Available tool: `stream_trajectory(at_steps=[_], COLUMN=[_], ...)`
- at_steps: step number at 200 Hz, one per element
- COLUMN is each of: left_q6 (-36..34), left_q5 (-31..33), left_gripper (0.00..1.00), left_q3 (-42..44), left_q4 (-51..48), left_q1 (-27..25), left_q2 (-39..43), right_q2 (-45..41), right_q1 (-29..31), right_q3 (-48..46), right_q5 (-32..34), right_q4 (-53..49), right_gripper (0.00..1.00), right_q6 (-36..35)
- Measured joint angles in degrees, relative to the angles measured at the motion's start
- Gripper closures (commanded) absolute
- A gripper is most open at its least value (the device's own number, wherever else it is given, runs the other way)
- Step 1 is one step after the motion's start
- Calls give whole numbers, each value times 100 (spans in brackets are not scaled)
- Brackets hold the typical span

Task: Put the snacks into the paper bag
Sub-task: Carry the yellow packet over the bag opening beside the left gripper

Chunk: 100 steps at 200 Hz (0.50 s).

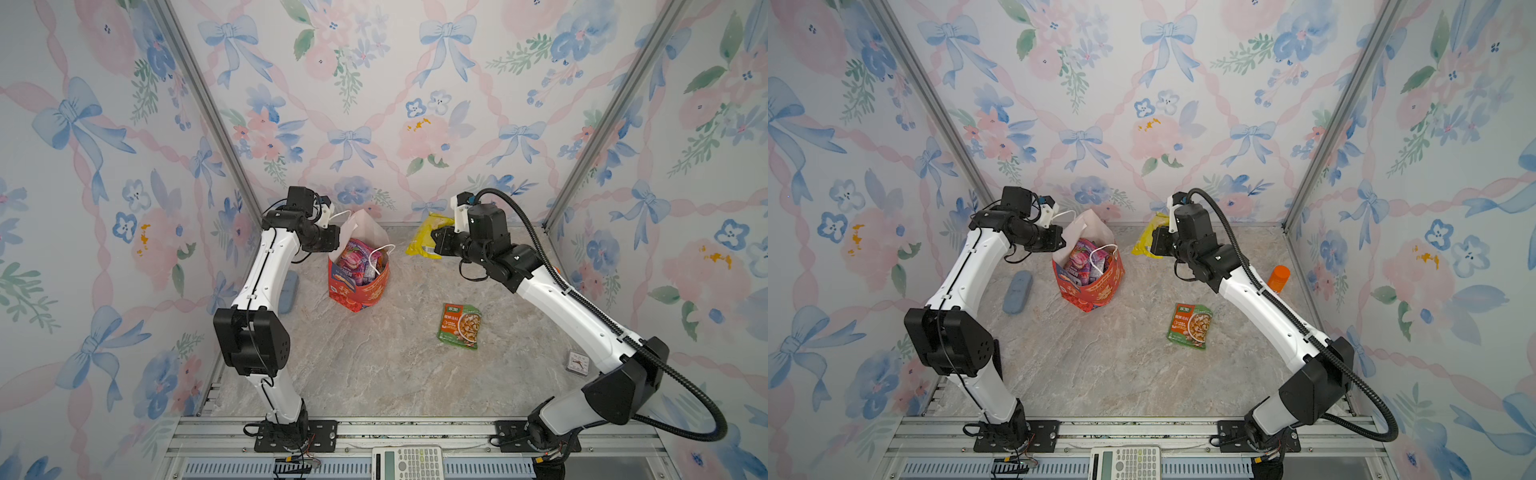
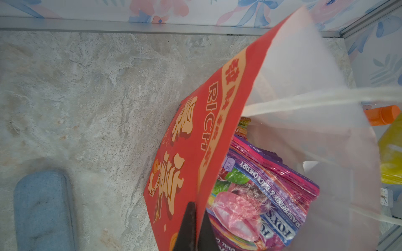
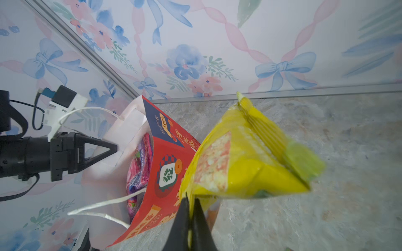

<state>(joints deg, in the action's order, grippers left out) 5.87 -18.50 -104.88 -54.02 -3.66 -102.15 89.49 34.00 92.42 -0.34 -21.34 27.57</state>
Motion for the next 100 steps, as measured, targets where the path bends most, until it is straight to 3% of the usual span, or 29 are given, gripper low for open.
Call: stream_trajectory(at_steps=[100], left_q6=[0], left_q5=[0], left_gripper=[100], left_q3=[0], left_q4=[9], left_q1=[0], left_q2=[0], right_q2=[2094], right_q1=[588], right_q3=[3425], right_q5=[-319], right_q4=[-669], right_gripper=[92], right_q6=[-391])
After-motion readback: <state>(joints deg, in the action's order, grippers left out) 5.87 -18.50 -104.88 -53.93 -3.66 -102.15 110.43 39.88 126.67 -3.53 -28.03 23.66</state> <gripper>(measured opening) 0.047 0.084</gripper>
